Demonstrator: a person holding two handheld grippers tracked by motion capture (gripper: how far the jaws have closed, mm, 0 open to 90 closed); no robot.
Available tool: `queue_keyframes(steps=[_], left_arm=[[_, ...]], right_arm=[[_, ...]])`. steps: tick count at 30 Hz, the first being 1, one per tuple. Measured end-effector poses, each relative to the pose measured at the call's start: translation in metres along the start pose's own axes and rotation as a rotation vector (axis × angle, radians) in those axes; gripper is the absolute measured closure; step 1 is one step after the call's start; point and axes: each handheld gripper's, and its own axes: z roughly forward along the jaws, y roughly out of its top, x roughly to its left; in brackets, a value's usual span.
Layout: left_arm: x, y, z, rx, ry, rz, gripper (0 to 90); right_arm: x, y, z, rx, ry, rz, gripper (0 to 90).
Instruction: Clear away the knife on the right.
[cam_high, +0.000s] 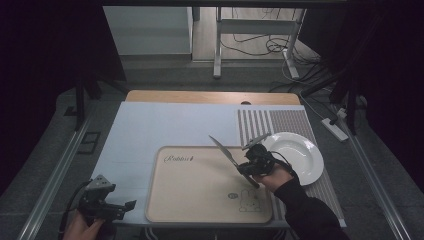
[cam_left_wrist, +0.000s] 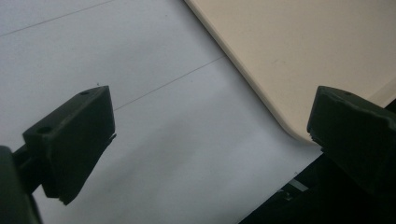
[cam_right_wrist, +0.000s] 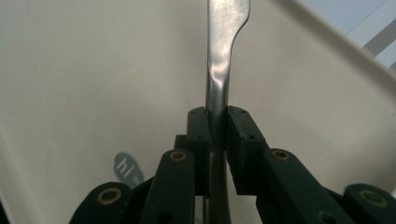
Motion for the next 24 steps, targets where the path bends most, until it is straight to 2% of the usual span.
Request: queue_keyframes(steps=[2, 8, 9, 11, 13, 16, 18, 20, 22, 24], left_arm=[[0.0, 0.0, 0.0, 0.001, 0.0, 0.0, 2.0], [0.0, 0.0, 0.0, 0.003, 0.001, 0.003, 2.0], [-0.001, 0.0, 0.001, 0.003, 0.0, 0.002, 2.0], [-0.001, 0.0, 0.0, 0.004, 0.0, 0.004, 2.0], [-0.001, 0.0, 0.0, 0.004, 0.001, 0.005, 2.0], [-0.001, 0.0, 0.001, 0.004, 0.001, 0.005, 2.0], [-0.001, 0.0, 0.001, 0.004, 0.001, 0.005, 2.0], [-0.001, 0.001, 0.001, 0.004, 0.001, 0.007, 2.0], [0.0, 0.001, 0.001, 0.004, 0.0, 0.006, 2.0], [0.0, 0.0, 0.0, 0.001, -0.002, 0.004, 2.0]], right_arm=[[0.003, -0.011, 0.002, 0.028, 0.0, 0.012, 80.7], [0.008, -0.026, 0.009, 0.081, -0.009, 0.023, 80.6], [0.01, -0.029, 0.013, 0.108, -0.003, 0.017, 80.3], [0.011, -0.03, 0.015, 0.125, 0.004, 0.014, 80.0], [0.011, -0.03, 0.014, 0.106, 0.017, 0.013, 78.0], [0.005, -0.023, 0.007, 0.039, 0.053, 0.03, 76.4], [0.003, -0.015, 0.005, 0.015, 0.051, -0.012, 82.2], [0.004, -0.007, 0.009, -0.009, 0.07, -0.066, 89.6], [0.006, 0.003, 0.017, -0.049, 0.093, -0.112, 90.0], [0.009, 0.013, 0.028, -0.033, 0.106, -0.137, 90.0]])
